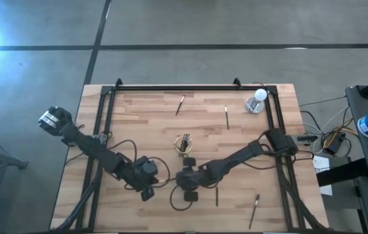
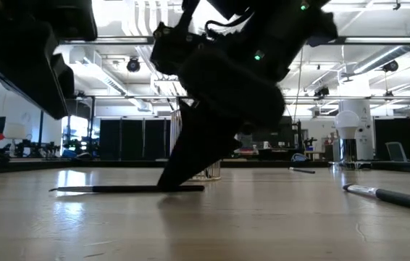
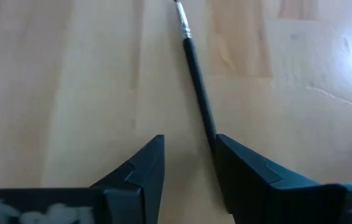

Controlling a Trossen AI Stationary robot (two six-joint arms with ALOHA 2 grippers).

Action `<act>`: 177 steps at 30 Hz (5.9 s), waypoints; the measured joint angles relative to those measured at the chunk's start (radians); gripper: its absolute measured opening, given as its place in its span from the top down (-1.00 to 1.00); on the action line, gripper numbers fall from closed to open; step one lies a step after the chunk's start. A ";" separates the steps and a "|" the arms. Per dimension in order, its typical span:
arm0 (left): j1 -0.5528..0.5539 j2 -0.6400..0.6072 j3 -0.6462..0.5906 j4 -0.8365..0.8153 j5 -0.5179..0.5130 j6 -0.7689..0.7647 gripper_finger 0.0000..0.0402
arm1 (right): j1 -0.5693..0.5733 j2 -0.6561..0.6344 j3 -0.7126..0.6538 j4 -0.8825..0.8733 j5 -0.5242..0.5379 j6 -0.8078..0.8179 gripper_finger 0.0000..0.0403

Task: Pick & Place Makeup Brushes
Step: Put the liner brush into the gold makeup brush holder, then put the eyeshadow brush into the gold makeup brush holder

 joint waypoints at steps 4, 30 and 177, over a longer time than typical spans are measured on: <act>-0.027 0.000 -0.008 0.026 -0.023 0.012 1.00 | -0.020 -0.004 0.001 -0.023 -0.004 0.000 0.42; -0.081 -0.050 -0.272 0.643 -0.481 -0.019 0.62 | -0.017 -0.039 -0.042 -0.047 0.001 0.134 0.94; 0.765 -0.064 -0.558 1.330 0.186 0.628 1.00 | -0.727 -0.906 -0.818 0.073 0.117 0.406 0.84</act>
